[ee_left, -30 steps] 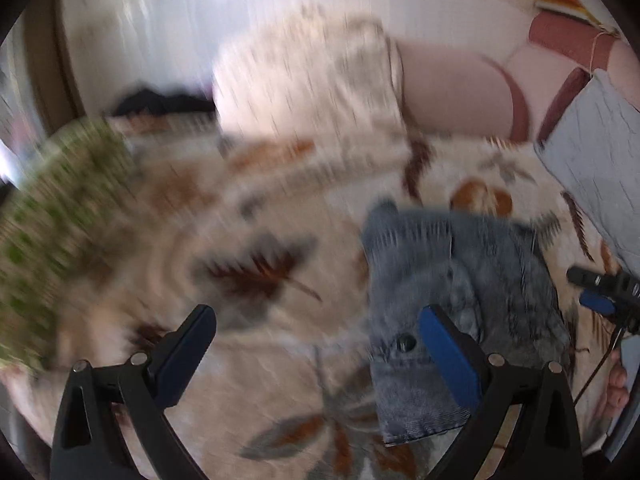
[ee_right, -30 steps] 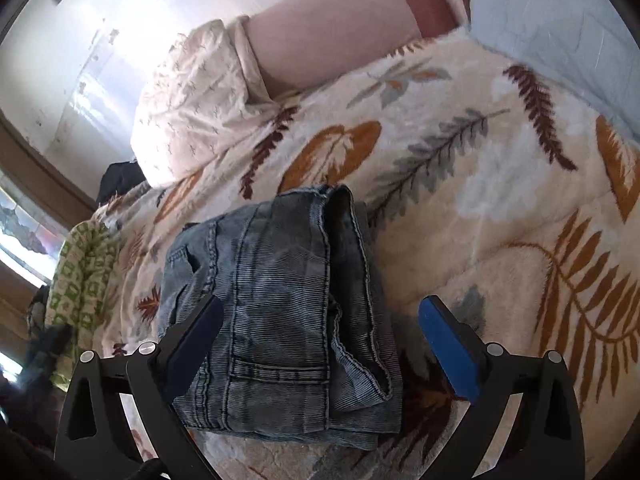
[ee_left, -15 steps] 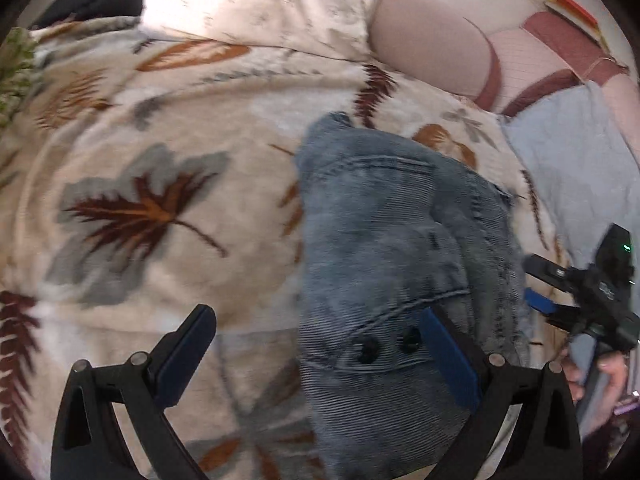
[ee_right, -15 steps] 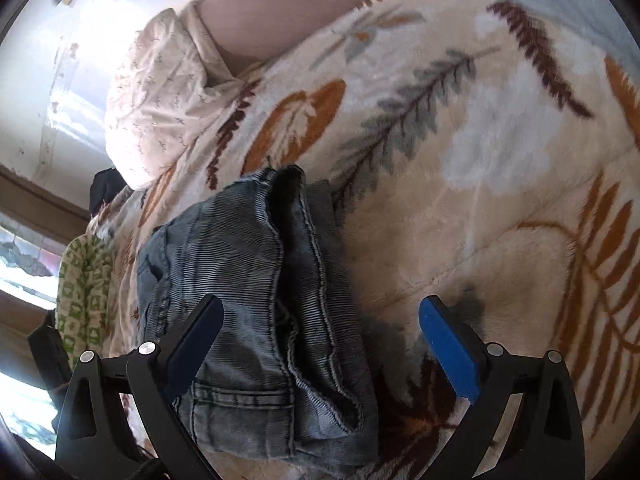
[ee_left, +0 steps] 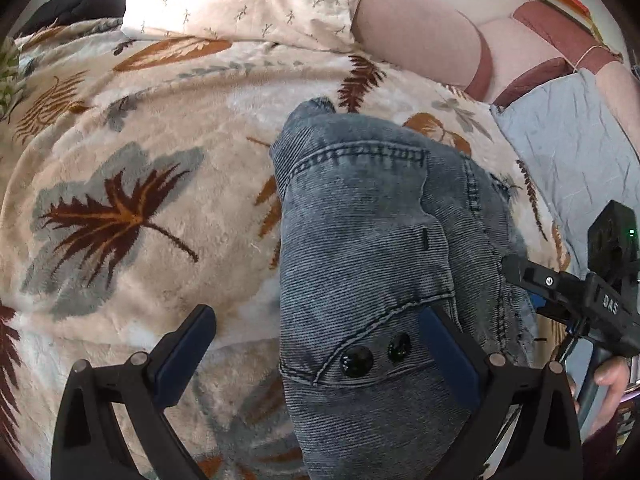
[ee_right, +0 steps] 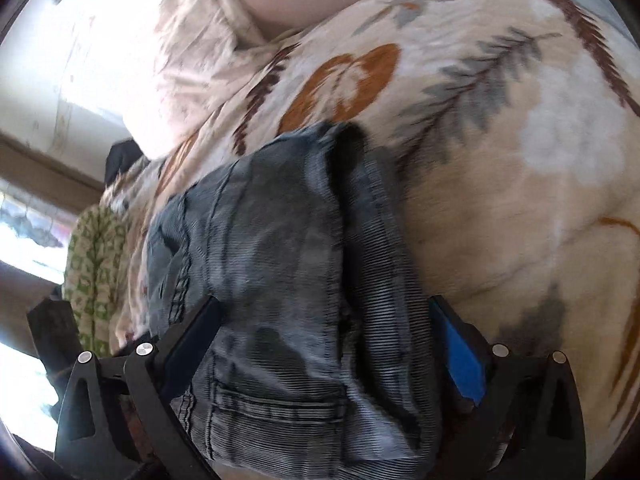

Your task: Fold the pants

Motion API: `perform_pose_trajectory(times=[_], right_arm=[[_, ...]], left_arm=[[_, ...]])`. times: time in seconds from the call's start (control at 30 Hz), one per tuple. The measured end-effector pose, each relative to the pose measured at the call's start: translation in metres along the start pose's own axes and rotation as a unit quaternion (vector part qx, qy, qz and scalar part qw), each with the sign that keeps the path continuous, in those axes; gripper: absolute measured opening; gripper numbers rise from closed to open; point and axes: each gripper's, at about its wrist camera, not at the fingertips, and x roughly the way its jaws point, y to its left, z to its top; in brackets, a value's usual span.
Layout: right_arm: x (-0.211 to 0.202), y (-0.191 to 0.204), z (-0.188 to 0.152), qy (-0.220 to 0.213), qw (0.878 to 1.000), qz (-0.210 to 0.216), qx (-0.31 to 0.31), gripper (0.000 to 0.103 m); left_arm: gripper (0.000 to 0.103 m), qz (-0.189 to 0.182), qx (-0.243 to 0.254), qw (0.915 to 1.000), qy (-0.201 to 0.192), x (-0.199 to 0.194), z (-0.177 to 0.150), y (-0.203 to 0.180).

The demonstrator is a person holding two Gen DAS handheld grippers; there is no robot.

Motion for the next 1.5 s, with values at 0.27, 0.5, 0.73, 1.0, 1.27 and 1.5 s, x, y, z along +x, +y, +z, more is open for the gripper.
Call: perform_pose_trajectory(times=[0.27, 0.5, 0.73, 1.0, 1.27, 1.5], right_arm=[[0.001, 0.017, -0.005, -0.013, 1.0, -0.017, -0.019, 0.067], [-0.003, 0.03, -0.008, -0.028, 0.999, -0.022, -0.041, 0.051], [-0.001, 0.027, -0.007, -0.026, 0.999, -0.022, -0.034, 0.052], [0.001, 0.026, -0.007, -0.022, 0.999, -0.023, -0.031, 0.056], [0.002, 0.026, -0.007, -0.022, 0.999, -0.024, -0.028, 0.058], [0.003, 0.024, -0.008, -0.021, 0.999, -0.025, -0.026, 0.06]], left_arm=[[0.093, -0.002, 0.007, 0.9997, -0.022, -0.003, 0.0, -0.007], [0.068, 0.023, 0.064, 0.9968, -0.043, -0.014, -0.001, -0.031], [0.068, 0.093, 0.117, 0.9862, -0.071, -0.018, -0.007, -0.053], [0.07, 0.155, 0.168, 0.9668, -0.114, -0.032, -0.016, -0.065], [0.091, 0.209, 0.156, 0.946, -0.193, -0.078, -0.018, -0.051], [0.1, 0.262, 0.092, 0.9243, -0.262, -0.132, -0.014, -0.005]])
